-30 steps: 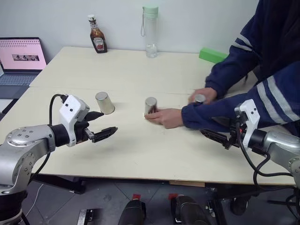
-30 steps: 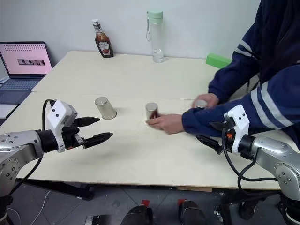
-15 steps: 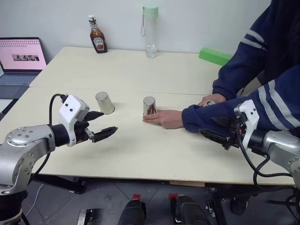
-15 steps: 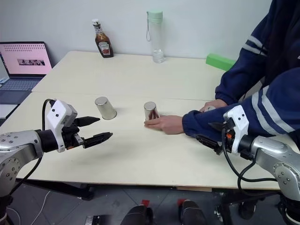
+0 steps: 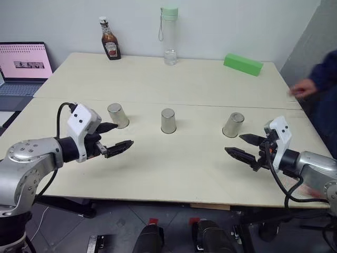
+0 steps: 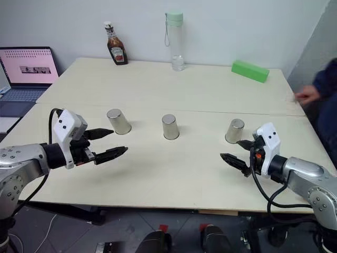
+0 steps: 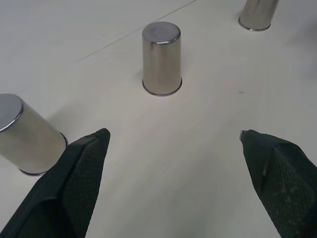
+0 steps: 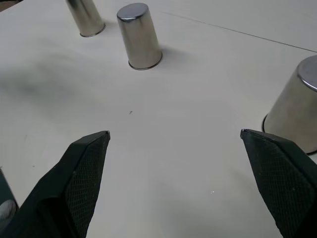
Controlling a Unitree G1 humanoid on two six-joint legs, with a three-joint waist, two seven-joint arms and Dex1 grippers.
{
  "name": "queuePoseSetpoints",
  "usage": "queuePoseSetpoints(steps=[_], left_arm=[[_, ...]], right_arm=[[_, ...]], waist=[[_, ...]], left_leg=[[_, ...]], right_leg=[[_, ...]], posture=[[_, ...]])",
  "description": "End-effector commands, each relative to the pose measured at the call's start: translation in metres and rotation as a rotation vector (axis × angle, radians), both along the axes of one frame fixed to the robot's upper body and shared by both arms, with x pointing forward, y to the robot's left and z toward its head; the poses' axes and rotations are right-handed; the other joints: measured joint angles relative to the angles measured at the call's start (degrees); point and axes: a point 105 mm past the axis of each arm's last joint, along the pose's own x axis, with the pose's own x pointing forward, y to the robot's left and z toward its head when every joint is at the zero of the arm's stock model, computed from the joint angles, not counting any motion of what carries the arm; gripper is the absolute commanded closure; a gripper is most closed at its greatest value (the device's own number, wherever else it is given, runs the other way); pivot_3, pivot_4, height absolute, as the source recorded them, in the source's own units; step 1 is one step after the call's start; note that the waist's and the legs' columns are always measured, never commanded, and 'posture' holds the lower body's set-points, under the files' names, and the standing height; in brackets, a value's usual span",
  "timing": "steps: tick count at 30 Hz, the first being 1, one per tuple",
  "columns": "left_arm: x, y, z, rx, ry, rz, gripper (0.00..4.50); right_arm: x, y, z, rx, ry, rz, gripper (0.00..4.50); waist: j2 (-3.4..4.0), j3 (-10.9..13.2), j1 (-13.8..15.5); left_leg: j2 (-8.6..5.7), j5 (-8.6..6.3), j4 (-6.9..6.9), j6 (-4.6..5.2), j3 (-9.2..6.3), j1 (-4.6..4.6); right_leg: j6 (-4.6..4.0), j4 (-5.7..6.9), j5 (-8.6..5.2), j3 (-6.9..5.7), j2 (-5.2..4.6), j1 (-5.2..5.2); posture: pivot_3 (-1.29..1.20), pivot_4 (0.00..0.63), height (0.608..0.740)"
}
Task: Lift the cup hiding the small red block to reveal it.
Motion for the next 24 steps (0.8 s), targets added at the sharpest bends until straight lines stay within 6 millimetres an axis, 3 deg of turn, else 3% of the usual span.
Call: queuePoseSetpoints(steps=[1, 11, 17, 24], left_arm=[[-0.006, -0.032, 0.016, -0.047, -0.082, -0.123, 0.04], [-0.022, -0.09, 0.008, -0.12, -0.104, -0.328, 0.04], [-0.025, -0.103, 0.007, -0.138, -0.096, -0.368, 0.04], [-0.017, -0.112, 0.01, -0.148, -0.12, -0.375, 0.04]], right_arm=[[0.023, -0.02, 0.002, -0.036, -0.106, -0.17, 0.0], [0.07, -0.016, -0.036, -0.042, -0.139, -0.281, 0.0], [0.104, -0.022, -0.035, -0.03, -0.203, -0.387, 0.0], [0.121, -0.015, -0.035, 0.011, -0.247, -0.385, 0.0]], waist=[[-0.01, 0.0, 0.0], [0.0, 0.0, -0.2], [0.01, 0.0, -0.2], [0.01, 0.0, -0.2]], left_leg=[[0.0, 0.0, 0.0, 0.0, 0.04, 0.01], [0.03, 0.0, 0.01, 0.0, 0.12, 0.06], [0.04, 0.01, 0.04, 0.0, 0.19, 0.11], [0.01, 0.0, 0.01, 0.0, 0.14, 0.07]], right_leg=[[0.04, 0.0, 0.03, 0.01, 0.0, 0.0], [0.24, 0.05, 0.16, 0.13, 0.31, -0.01], [0.25, 0.12, 0.18, 0.11, 0.36, 0.0], [0.25, 0.07, 0.18, 0.12, 0.35, 0.0]], posture=[[0.0, 0.15, 0.74], [0.0, 0.15, 0.74], [0.0, 0.15, 0.74], [0.0, 0.15, 0.74]])
